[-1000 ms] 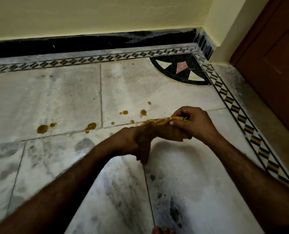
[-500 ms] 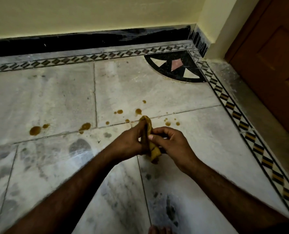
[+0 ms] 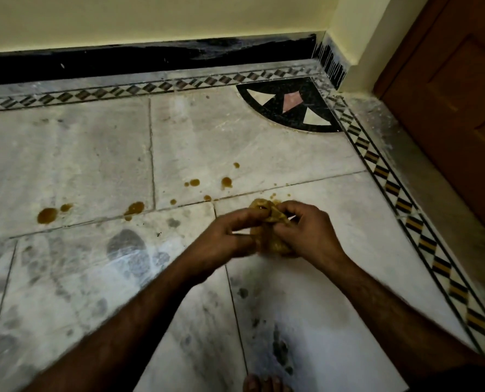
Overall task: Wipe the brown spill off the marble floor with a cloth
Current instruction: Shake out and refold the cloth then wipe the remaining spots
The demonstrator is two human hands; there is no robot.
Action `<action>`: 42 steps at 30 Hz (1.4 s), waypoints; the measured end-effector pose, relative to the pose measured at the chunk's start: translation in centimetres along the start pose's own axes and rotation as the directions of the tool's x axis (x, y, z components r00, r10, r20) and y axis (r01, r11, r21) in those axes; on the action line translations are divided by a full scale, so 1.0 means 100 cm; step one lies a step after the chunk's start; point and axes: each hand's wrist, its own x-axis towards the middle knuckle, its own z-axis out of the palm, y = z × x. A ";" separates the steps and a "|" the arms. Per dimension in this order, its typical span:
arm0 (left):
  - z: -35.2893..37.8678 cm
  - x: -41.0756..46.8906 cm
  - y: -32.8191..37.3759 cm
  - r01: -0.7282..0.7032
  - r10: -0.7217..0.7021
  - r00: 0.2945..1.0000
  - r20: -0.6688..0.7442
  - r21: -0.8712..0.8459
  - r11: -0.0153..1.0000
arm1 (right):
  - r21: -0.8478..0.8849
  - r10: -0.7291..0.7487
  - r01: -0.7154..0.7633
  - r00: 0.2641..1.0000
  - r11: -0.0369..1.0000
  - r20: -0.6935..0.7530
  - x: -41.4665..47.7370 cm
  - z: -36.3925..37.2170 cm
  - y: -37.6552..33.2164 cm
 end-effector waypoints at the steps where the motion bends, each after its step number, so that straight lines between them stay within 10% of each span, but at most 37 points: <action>1: -0.007 0.002 -0.002 -0.015 0.012 0.997 -0.073 -0.045 0.999 | -0.088 -0.086 0.083 0.996 0.993 -0.032 0.000 -0.003 0.000; 5: -0.036 0.008 -0.025 -0.021 0.052 0.946 -0.321 0.100 0.995 | -0.563 -0.487 0.426 0.872 0.708 0.048 -0.008 -0.002 0.024; 9: -0.051 0.012 -0.068 0.086 0.113 0.955 -0.274 0.622 0.778 | -0.653 -0.051 0.336 0.909 0.679 0.414 -0.020 0.019 0.069; 16: -0.049 0.033 -0.127 0.050 0.111 0.990 -0.090 0.946 0.320 | -0.704 -0.199 0.304 0.953 0.642 0.231 0.019 0.073 0.098; 42: -0.040 0.072 -0.168 0.055 0.272 0.955 -0.120 0.971 0.232 | -0.816 -0.093 -0.182 0.957 0.548 -0.276 0.121 0.044 0.146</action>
